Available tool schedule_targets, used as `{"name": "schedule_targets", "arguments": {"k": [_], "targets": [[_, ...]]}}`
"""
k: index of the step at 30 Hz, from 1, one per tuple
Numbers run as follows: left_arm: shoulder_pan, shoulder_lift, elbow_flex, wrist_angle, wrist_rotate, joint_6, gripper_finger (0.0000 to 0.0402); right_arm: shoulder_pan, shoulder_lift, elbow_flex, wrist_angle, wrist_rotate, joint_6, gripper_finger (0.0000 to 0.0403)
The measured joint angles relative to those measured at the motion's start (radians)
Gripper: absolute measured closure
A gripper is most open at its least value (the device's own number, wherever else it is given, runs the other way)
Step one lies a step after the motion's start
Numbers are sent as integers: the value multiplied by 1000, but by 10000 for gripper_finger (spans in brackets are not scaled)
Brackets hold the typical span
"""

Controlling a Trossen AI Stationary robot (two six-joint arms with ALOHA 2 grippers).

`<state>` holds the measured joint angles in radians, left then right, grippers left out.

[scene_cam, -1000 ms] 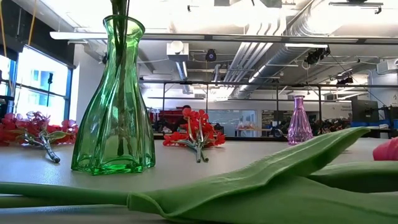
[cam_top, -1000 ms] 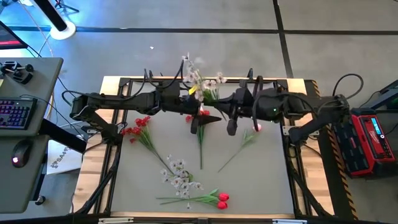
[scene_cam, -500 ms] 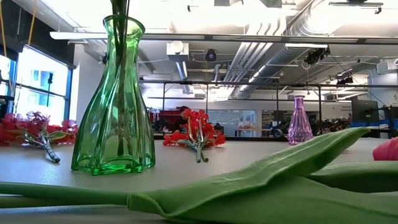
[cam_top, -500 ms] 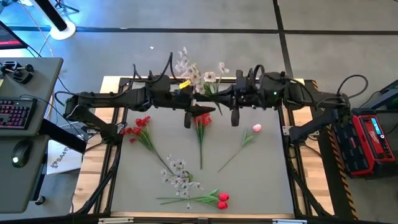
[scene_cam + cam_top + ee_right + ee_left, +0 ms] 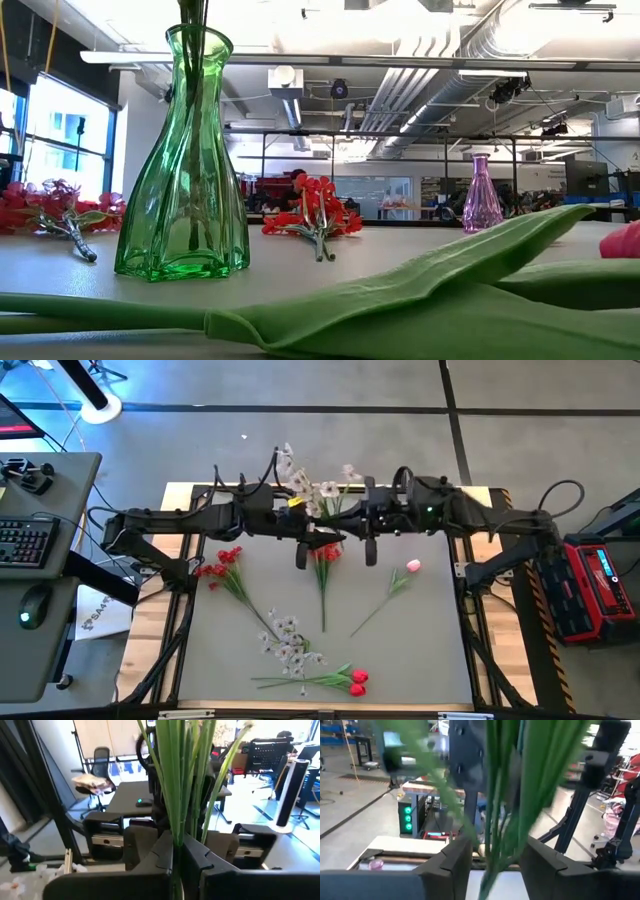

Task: Sort flowers into vase by color
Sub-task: Put the white flowers into the green vase

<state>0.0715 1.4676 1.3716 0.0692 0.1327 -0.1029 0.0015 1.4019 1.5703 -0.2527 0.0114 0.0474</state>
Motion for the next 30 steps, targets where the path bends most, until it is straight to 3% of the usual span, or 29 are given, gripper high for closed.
{"name": "schedule_targets", "arguments": {"k": [6,9,13,23,30], "targets": [[0,-10,0,-55,-43,0,321,-9,-88,-246,331,-19,60,403],[0,-12,0,-61,-46,1,352,-13,-129,-323,397,-12,80,403],[5,-12,0,-67,-36,3,393,-15,-160,-361,400,-11,86,403],[13,-11,0,-73,-68,2,399,-15,-209,-363,308,97,164,397],[14,-11,0,-71,-113,1,401,-14,-334,-360,177,88,211,307]]}}
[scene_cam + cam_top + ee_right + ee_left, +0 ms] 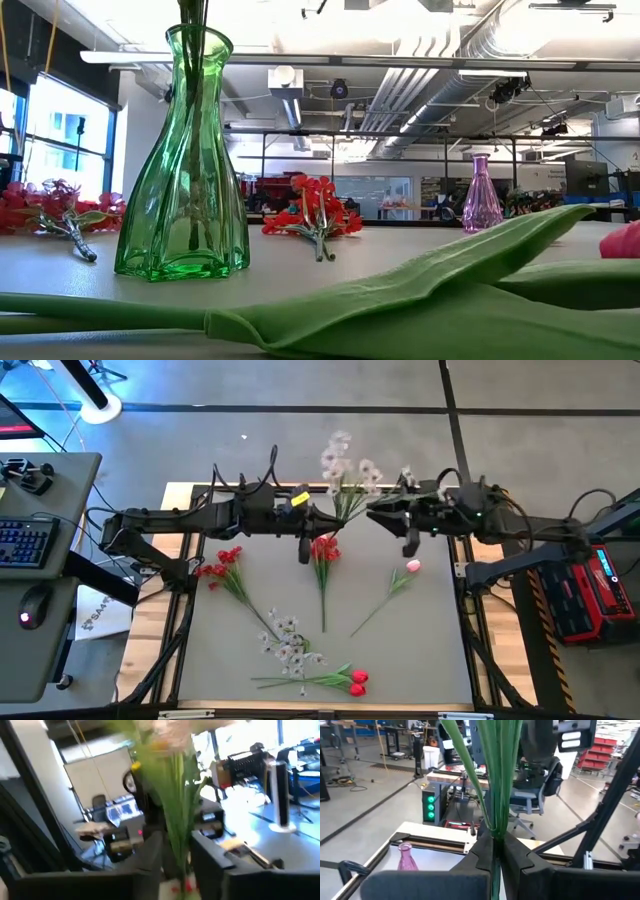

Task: Sort flowers into vase by color
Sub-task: Put the white flowers into the green vase

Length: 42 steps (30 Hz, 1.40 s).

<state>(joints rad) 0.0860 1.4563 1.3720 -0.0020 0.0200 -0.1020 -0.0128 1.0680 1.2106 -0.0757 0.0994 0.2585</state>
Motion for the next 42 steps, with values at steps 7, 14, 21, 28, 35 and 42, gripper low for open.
{"name": "schedule_targets", "arguments": {"k": [7,14,21,28,35,42], "targets": [[13,-1,0,27,-4,18,401,0,-57,0,-271,-75,0,214],[28,-10,0,63,17,18,401,35,-66,-10,-363,-119,23,234],[28,-12,0,68,20,6,401,68,-66,-34,-289,-56,-37,293],[28,-31,0,51,16,2,401,62,-85,-34,-294,-49,-68,299],[26,-109,0,-55,-56,16,401,58,-95,-34,-296,-47,3,299],[-14,-132,0,-106,-89,-19,402,58,-95,-34,-297,-47,3,299]]}}
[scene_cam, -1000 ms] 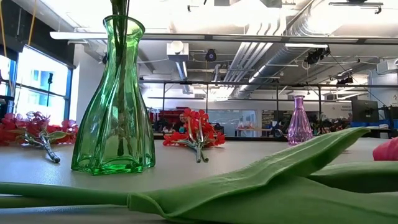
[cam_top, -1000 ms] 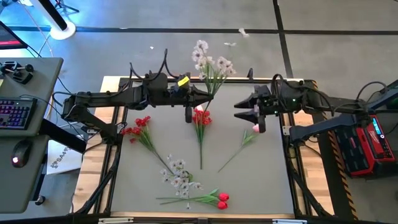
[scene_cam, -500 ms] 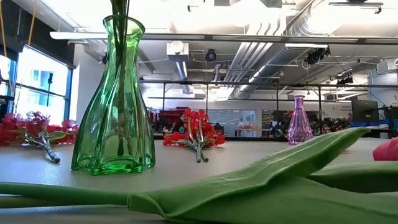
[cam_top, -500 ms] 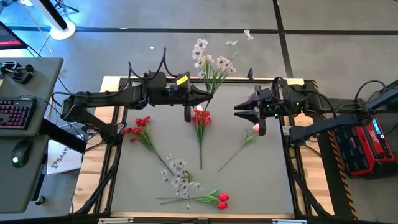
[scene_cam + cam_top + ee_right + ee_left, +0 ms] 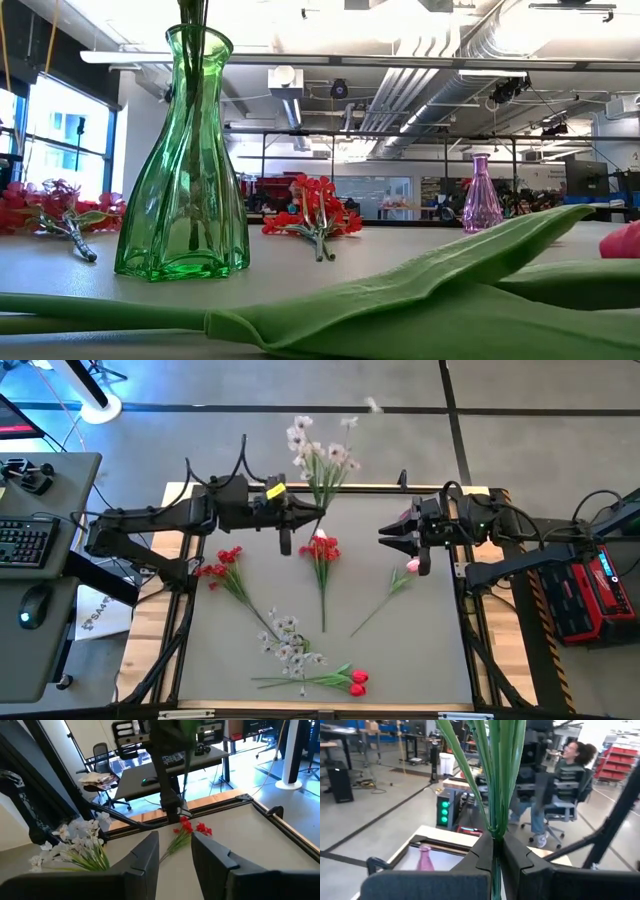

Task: Sort flowers into vase by color
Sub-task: Put the white flowers into the green vase

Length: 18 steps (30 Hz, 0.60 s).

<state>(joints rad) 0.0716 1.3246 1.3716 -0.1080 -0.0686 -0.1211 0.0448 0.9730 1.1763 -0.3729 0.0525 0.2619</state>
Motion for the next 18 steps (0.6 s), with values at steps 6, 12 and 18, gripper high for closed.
{"name": "schedule_targets", "arguments": {"k": [6,12,18], "targets": [[-54,2,0,6,-5,34,401,0,0,0,0,0,0,299],[-104,-56,0,-23,77,144,401,0,0,0,0,0,5,299],[-141,-195,0,-190,93,204,401,0,0,0,0,0,0,299]]}}
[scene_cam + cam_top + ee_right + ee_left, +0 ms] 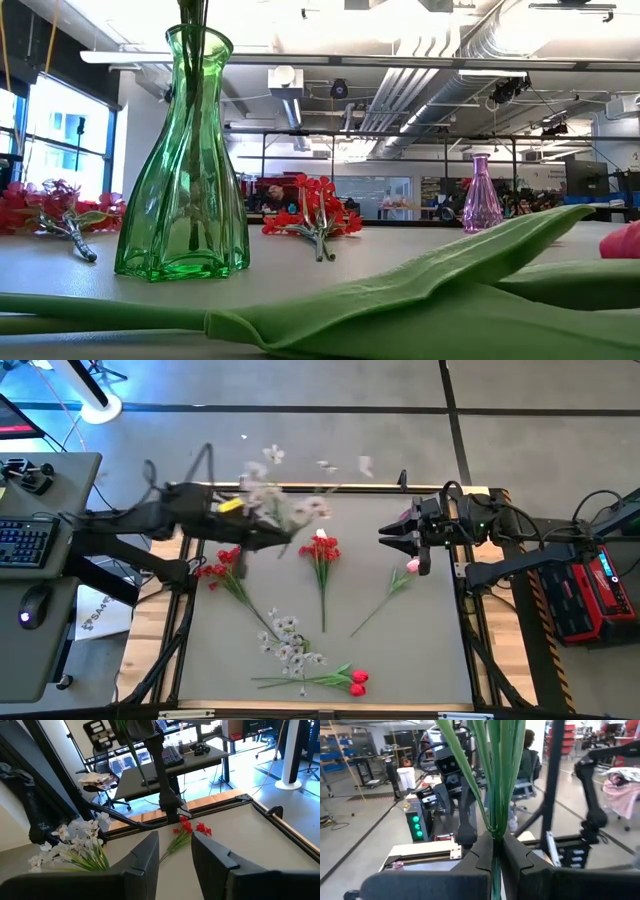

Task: Sort flowers into vase by color
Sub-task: Put the white flowers into the green vase

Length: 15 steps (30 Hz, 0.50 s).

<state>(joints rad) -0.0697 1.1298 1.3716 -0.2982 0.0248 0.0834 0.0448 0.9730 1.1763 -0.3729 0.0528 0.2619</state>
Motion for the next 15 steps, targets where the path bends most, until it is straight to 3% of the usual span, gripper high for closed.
{"name": "schedule_targets", "arguments": {"k": [6,15], "targets": [[-106,-170,-62,-68,15,24,401,0,0,0,0,0,0,299],[-264,-392,-408,253,-1,-77,401,0,0,0,-1,0,0,299]]}}
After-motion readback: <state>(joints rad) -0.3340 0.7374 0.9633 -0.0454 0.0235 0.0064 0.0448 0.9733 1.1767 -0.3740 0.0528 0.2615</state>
